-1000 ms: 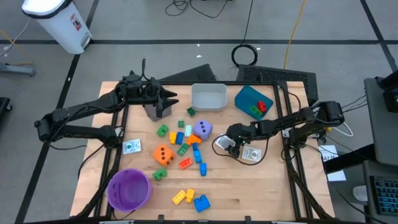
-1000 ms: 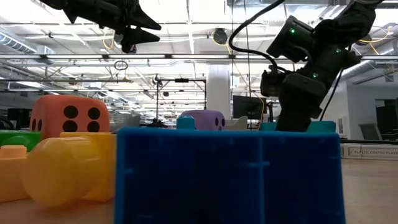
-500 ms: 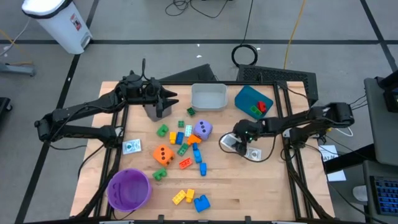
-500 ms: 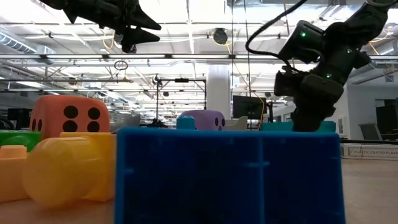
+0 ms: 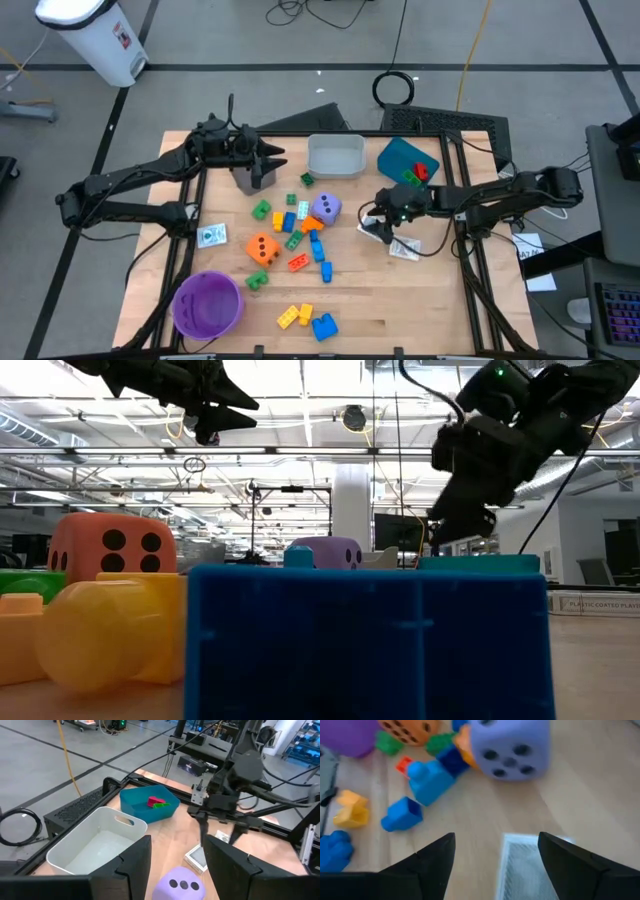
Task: Pick & Place Toys
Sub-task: Put the black deck of cards into the gray bin
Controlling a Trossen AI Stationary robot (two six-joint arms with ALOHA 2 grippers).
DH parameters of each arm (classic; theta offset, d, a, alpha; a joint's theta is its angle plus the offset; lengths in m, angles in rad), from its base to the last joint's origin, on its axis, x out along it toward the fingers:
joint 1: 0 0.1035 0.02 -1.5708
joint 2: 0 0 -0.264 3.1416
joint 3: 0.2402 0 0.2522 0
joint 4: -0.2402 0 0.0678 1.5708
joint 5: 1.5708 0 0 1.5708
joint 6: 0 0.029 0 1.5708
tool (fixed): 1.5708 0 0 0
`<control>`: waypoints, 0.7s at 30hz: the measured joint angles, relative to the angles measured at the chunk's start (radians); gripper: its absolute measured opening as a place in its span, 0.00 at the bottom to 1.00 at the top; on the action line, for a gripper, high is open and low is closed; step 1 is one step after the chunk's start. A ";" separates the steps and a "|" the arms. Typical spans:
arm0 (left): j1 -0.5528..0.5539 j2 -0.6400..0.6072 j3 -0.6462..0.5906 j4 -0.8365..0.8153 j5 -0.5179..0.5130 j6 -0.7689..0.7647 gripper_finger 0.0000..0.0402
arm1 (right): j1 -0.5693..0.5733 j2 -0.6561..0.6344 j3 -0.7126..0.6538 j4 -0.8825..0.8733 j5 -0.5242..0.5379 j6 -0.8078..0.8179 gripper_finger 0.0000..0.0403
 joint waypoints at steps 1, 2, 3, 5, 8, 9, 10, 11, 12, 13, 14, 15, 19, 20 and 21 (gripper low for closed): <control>0.000 0.000 0.000 0.000 0.000 0.003 0.47 | 0.006 -0.001 0.004 0.016 -0.002 -0.029 0.70; 0.000 0.000 0.000 0.000 0.000 0.004 0.47 | 0.014 -0.002 0.016 0.033 -0.001 -0.058 0.70; 0.000 0.000 0.000 0.000 -0.003 0.005 0.47 | 0.026 -0.001 0.031 0.056 -0.001 -0.091 0.69; 0.001 0.000 0.000 -0.001 -0.018 0.006 0.47 | 0.053 -0.002 0.074 0.060 -0.002 -0.179 0.68; 0.010 0.000 0.000 -0.005 -0.019 0.006 0.47 | 0.105 -0.002 0.164 0.007 0.037 -0.355 0.65; 0.012 0.000 0.000 -0.007 -0.019 0.006 0.47 | 0.124 -0.002 0.201 -0.027 0.075 -0.418 0.64; 0.016 0.000 0.000 -0.009 -0.019 0.006 0.47 | 0.146 -0.002 0.242 -0.067 0.129 -0.490 0.64; 0.019 0.000 0.000 -0.012 -0.019 0.006 0.47 | 0.167 -0.002 0.290 -0.119 0.190 -0.563 0.63; 0.022 0.000 0.000 -0.014 -0.019 0.006 0.47 | 0.186 -0.002 0.338 -0.177 0.245 -0.629 0.62; 0.025 0.000 0.000 -0.015 -0.019 0.006 0.47 | 0.200 0.003 0.390 -0.236 0.297 -0.679 0.61; 0.028 0.000 0.000 -0.015 -0.019 0.006 0.47 | 0.205 0.017 0.447 -0.296 0.343 -0.704 0.61; 0.030 0.000 0.000 -0.015 -0.019 0.006 0.47 | 0.205 0.033 0.504 -0.357 0.382 -0.706 0.60; 0.040 0.000 0.000 -0.015 -0.019 0.008 0.47 | 0.179 0.118 0.741 -0.665 0.418 -0.572 0.58; 0.042 0.000 0.000 -0.015 -0.019 0.010 0.47 | 0.174 0.146 0.798 -0.731 0.415 -0.523 0.58; 0.043 0.000 0.000 -0.015 -0.019 0.011 0.47 | 0.170 0.175 0.854 -0.814 0.414 -0.471 0.58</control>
